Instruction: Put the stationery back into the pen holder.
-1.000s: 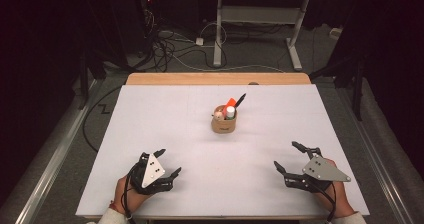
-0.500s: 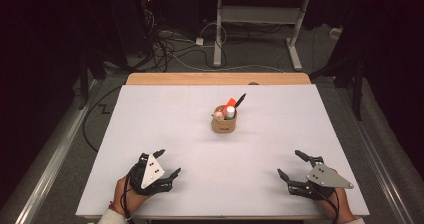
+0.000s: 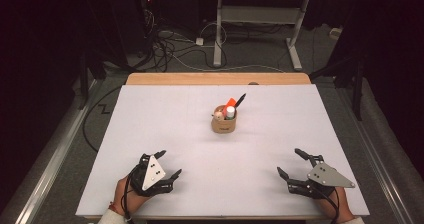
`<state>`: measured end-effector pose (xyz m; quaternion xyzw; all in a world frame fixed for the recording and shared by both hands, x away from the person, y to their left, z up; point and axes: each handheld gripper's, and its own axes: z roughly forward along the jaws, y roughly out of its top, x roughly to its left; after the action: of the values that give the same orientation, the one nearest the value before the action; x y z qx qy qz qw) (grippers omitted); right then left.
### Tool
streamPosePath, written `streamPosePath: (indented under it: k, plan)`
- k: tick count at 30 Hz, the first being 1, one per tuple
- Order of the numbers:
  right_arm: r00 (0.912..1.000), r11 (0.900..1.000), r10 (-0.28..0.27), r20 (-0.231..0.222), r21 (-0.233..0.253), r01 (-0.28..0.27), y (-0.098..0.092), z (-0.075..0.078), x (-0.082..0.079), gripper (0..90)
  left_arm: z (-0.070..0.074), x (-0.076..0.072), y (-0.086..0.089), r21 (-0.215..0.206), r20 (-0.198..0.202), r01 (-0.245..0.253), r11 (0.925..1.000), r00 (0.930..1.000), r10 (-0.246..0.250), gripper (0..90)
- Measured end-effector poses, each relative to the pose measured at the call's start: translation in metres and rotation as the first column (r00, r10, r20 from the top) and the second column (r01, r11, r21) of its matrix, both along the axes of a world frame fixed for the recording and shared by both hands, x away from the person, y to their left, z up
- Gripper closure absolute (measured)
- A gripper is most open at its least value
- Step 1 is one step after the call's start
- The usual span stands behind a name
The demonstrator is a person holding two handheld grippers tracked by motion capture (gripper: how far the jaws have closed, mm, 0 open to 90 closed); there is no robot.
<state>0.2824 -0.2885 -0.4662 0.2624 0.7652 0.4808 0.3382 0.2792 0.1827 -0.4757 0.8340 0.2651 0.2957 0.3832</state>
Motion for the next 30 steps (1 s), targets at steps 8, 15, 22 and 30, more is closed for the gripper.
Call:
streamPosePath:
  k: [8, 15, 22, 30]
  plan:
    - [1.0000, 1.000, 0.005, 0.008, -0.009, -0.005, 0.0016, -0.0004, -0.0005, 20.4, -0.0007, 0.0001, -0.0016, 0.006, -0.002, 0.001, 1.0000, 1.0000, -0.001, 23.0]
    - [0.9998, 1.000, 0.002, 0.018, -0.014, -0.002, 0.0019, 0.0006, -0.0012, 20.6, -0.0007, 0.0000, -0.0015, 0.008, -0.002, 0.000, 1.0000, 1.0000, 0.000, 23.0]
    - [0.9998, 1.000, 0.004, 0.020, -0.020, -0.003, 0.0020, 0.0009, -0.0011, 20.8, -0.0006, 0.0014, -0.0011, 0.006, -0.001, -0.007, 1.0000, 1.0000, 0.007, 23.0]
    - [0.9998, 1.000, 0.005, 0.017, -0.015, -0.005, 0.0004, 0.0008, -0.0005, 20.8, -0.0004, 0.0031, -0.0015, 0.005, -0.005, -0.008, 1.0000, 1.0000, 0.008, 23.0]
